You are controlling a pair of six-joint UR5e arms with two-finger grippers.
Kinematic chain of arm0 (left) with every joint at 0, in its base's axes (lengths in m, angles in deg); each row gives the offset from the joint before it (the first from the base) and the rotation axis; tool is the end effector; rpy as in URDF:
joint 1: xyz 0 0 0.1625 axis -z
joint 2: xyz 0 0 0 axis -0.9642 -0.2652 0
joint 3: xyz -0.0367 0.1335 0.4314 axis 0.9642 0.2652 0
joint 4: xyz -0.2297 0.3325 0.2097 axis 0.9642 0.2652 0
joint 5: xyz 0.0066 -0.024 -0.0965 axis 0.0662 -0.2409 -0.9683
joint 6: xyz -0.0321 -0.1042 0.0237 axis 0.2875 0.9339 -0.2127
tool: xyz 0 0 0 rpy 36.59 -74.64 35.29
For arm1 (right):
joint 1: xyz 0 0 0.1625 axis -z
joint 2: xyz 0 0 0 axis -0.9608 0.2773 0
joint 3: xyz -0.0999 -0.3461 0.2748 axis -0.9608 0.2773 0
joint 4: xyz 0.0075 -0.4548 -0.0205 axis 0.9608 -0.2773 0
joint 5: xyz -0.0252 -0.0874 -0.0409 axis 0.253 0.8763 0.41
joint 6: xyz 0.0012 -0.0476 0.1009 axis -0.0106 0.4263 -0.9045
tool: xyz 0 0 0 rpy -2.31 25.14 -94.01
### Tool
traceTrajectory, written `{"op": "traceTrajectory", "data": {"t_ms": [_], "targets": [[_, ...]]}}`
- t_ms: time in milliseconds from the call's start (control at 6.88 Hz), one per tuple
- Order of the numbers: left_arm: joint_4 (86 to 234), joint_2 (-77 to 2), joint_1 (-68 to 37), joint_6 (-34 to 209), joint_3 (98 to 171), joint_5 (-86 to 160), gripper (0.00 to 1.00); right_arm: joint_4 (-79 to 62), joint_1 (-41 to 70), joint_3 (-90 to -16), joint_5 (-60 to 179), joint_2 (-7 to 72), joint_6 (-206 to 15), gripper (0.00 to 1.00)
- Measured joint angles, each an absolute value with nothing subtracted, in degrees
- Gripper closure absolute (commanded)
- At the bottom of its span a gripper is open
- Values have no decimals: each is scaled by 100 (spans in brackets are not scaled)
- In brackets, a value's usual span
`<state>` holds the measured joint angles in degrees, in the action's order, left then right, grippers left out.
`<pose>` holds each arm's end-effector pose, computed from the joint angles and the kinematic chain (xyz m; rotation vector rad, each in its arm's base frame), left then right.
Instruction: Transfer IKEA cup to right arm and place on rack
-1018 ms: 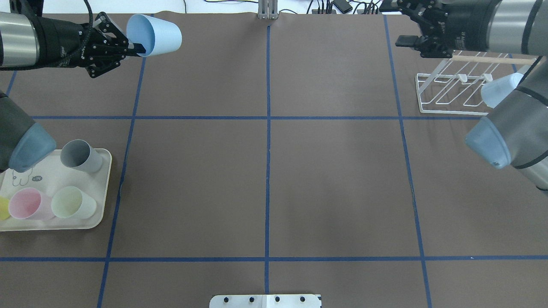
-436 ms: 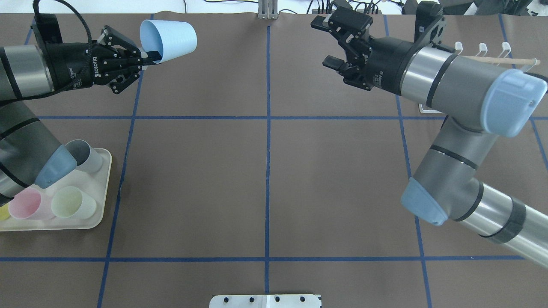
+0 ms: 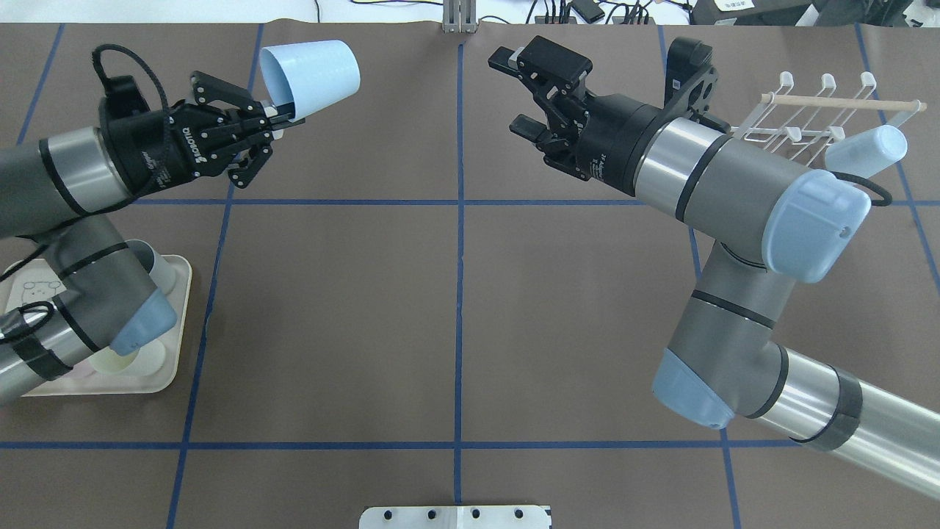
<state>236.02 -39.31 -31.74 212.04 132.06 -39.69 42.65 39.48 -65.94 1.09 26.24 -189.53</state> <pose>0.3694 -0.5037 0.2902 -0.2063 2.2347 -0.7672 -0.4106 -0.4630 0.1476 0.3392 -1.9048 0.7920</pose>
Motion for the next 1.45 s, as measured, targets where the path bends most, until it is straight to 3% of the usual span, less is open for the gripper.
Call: {"op": "traceTrajectory", "data": {"t_ms": [436, 1454], "targets": [[23693, -4468, -4082, 21348, 13150, -2800, 100, 4265, 3986, -6579, 172, 2557, -19016, 0], [23590, -4965, -4649, 21451, 13098, -2112, 100, 4267, 4154, -6548, 466, 2458, -19122, 0]]}}
